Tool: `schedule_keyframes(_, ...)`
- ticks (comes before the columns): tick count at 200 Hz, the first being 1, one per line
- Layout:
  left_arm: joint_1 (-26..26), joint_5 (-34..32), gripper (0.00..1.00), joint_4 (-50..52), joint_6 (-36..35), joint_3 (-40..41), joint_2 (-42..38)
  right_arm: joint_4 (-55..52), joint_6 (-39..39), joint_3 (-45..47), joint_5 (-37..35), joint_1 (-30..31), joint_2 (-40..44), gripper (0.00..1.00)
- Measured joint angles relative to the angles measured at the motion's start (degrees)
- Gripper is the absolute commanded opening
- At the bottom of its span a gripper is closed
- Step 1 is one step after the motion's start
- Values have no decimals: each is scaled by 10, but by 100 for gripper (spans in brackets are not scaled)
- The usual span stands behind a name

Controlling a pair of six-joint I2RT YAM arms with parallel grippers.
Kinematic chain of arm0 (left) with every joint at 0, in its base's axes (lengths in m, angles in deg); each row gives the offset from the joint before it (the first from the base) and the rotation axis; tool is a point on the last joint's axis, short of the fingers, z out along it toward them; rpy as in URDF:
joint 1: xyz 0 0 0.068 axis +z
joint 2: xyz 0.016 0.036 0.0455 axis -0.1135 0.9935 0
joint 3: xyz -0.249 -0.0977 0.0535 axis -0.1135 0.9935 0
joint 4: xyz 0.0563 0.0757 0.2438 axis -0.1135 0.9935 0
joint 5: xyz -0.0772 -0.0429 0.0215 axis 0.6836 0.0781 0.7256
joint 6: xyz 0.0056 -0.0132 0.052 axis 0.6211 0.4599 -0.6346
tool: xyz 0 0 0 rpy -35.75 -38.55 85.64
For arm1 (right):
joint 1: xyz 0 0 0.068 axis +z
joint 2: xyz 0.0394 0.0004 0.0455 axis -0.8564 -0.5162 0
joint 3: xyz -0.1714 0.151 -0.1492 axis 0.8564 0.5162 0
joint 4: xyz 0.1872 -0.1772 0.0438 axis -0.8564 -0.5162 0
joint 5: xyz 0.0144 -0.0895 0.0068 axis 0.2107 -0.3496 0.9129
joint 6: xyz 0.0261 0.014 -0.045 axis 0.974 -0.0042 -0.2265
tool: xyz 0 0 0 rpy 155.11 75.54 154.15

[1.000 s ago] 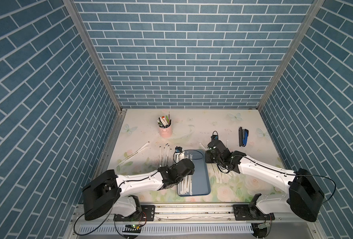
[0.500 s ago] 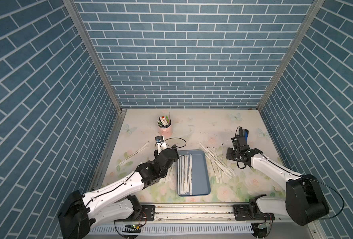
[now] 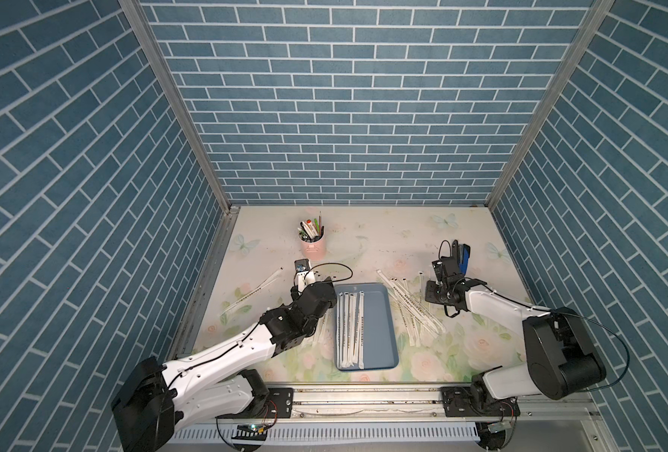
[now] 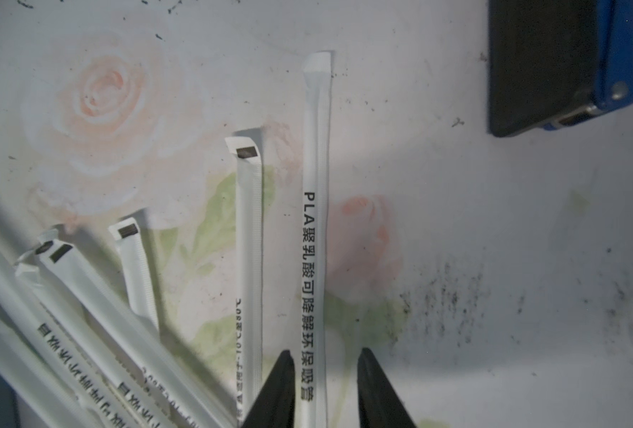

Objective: Put the straws into the storage box
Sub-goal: Pick up the straw from the center of the board.

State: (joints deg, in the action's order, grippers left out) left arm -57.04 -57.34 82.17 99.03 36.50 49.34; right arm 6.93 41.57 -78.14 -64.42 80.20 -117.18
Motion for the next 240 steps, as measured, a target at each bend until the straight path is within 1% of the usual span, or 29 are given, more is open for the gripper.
schedule_keyframes(38,0,4,72,-8,1,0,5,11,-8,0,3,0,-18,24)
schedule_keyframes(89,0,14,72,-18,2,0,16,20,-9,0,4,0,-42,23)
schedule_keyframes(100,0,15,72,-18,2,0,17,23,-9,0,4,0,-42,23)
schedule_keyframes(128,0,17,72,-20,2,4,17,25,-13,1,4,0,-43,19)
schedule_keyframes(175,0,19,72,-22,2,9,17,32,-26,2,2,1,-44,9)
schedule_keyframes(240,0,23,72,-23,2,9,18,20,-45,0,-23,1,-34,6)
